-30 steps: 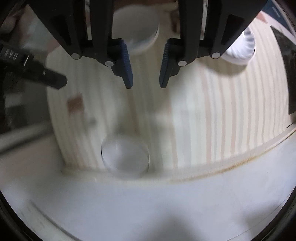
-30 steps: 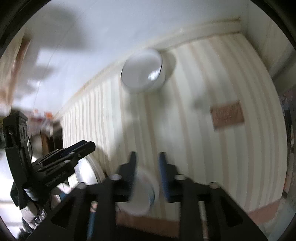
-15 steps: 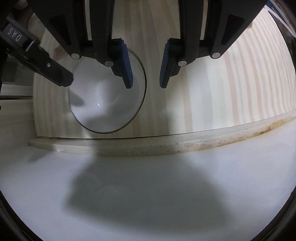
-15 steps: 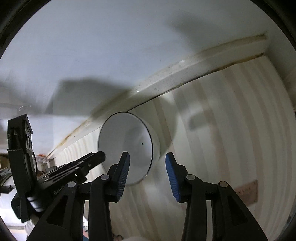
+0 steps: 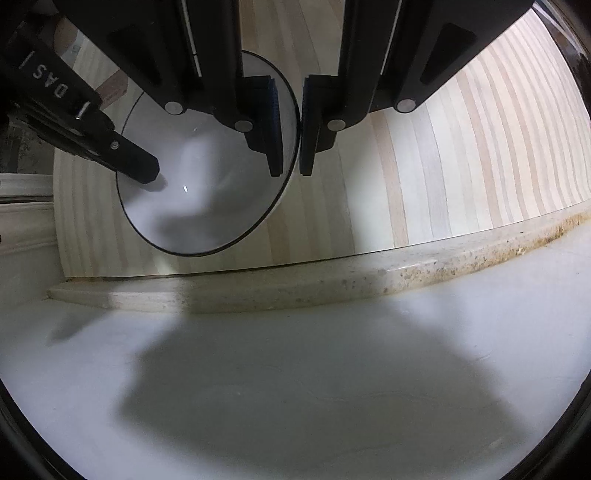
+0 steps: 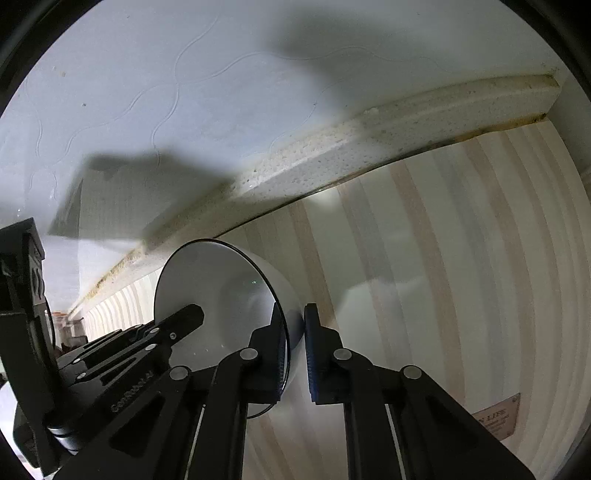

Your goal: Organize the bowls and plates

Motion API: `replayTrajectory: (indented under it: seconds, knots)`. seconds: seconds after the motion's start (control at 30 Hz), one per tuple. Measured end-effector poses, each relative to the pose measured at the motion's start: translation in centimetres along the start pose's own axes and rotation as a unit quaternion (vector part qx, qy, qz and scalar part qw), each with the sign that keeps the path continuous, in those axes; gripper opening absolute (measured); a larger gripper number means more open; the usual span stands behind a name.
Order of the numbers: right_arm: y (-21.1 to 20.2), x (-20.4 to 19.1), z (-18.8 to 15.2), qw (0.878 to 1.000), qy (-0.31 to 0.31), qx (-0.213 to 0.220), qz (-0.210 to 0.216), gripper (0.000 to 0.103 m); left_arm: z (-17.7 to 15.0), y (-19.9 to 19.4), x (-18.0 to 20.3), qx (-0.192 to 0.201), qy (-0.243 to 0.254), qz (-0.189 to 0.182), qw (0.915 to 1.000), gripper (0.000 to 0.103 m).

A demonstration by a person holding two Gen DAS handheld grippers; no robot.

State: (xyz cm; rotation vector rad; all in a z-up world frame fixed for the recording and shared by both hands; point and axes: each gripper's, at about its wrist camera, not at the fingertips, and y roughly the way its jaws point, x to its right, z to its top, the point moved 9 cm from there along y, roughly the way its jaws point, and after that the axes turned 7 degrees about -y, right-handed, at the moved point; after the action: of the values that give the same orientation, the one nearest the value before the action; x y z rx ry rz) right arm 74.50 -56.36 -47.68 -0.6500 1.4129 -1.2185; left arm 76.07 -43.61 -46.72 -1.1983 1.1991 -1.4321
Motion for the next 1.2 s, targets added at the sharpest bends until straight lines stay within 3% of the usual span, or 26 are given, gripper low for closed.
replayTrajectory:
  seconds: [0.4,0.63,0.8,1.03,1.2]
  knots:
    - [-4.6,-3.2,-4.5,0.999,-0.032,0.006,-0.002,0.009,-3.5,-6.1,-0.5,0.037,0.022,-0.005,0.9991,0.007]
    - [-9.4,-6.4,-10.9,0.998,-0.053,0.021,-0.005,0.009,-8.2,-11.6,-1.0,0.056,0.038,-0.018,0.9975,0.007]
    - [-13.2,-6.4,-15.9,0.998,-0.056,0.027,-0.003,0.009,-13.0,-14.2,-1.8,0.064,0.052,-0.023,0.9963,0.007]
    - [-14.1,-6.7,-22.3,0.998,-0.05,0.024,0.005,0.009,-18.9,-14.4,-2.8,0.057,0.061,-0.028,0.9961,0.007]
    - [-13.0,-6.4,-25.8,0.999,-0.046,0.007,0.002,0.009,-22.4,-12.8,-4.0,0.028,0.057,-0.029,0.9975,0.007]
